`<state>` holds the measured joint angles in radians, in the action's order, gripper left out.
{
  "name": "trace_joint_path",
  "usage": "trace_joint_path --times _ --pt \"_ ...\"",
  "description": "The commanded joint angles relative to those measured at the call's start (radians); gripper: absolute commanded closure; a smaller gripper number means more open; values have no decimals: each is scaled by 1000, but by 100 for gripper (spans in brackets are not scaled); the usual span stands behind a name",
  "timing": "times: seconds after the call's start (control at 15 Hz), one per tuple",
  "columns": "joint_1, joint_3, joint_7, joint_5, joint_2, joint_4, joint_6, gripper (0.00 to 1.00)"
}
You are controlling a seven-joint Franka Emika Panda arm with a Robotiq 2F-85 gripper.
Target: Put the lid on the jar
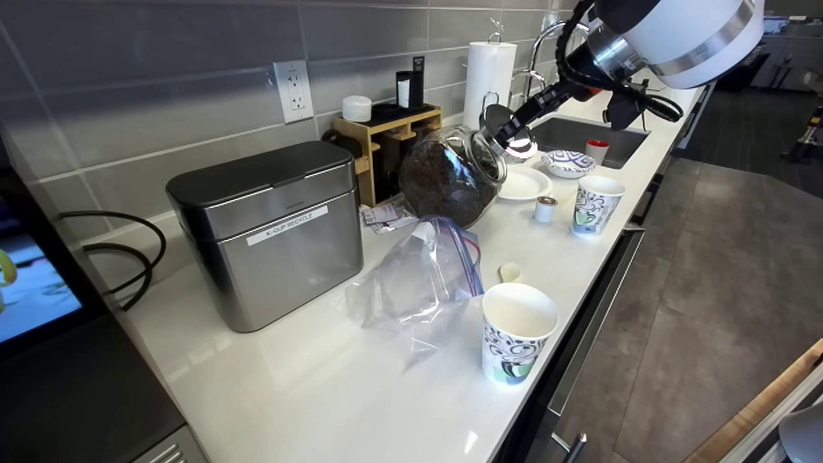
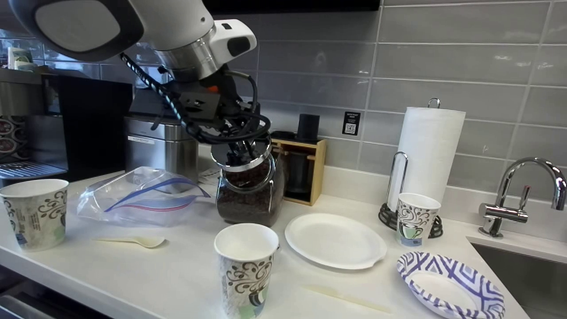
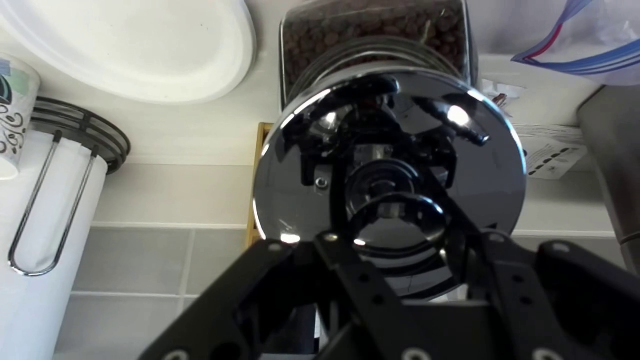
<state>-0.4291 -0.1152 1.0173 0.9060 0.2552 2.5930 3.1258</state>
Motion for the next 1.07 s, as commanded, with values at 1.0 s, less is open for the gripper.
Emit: trace_joint_path --times 1.0 --pt "-243 -240 256 229 -57 -55 37 79"
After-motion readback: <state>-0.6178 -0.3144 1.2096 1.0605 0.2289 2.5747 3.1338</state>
